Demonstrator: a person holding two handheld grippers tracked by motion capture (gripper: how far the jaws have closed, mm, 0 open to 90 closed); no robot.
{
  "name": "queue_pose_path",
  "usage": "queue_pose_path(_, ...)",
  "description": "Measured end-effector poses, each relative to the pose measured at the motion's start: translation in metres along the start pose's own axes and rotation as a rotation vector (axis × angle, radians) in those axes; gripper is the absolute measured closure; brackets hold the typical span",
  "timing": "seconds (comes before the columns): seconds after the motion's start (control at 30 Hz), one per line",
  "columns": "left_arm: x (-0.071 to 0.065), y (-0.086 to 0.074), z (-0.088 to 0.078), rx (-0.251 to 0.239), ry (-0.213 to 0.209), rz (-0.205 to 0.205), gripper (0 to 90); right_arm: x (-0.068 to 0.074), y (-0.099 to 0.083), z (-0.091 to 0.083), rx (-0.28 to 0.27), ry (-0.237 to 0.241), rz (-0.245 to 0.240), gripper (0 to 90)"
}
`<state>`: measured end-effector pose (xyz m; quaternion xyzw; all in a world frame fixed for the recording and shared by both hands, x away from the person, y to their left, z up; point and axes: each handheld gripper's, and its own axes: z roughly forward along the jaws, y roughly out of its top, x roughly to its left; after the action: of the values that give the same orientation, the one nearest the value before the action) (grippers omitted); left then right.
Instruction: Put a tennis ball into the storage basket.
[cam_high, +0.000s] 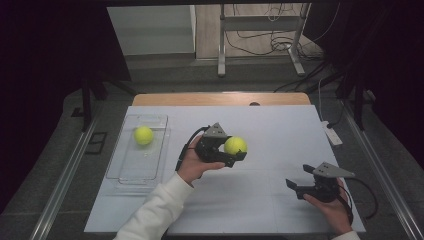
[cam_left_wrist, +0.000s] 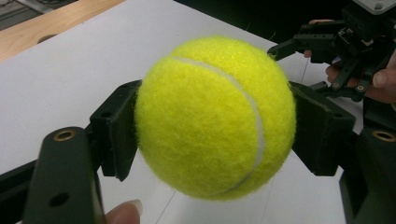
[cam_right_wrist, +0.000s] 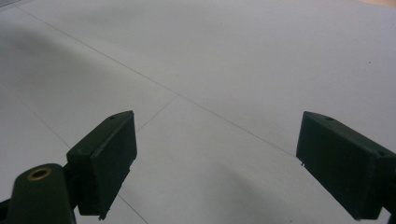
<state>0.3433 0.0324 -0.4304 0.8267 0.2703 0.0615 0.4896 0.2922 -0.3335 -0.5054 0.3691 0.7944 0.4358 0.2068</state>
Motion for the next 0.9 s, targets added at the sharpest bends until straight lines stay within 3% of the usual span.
queue_pose_path(0.9, 0.011, -0.003, -0.024, -0.03, 0.05, -0.017, 26.7, 0.0, 0.0, 0.0, -0.002, -0.002, 0.002, 12.5)
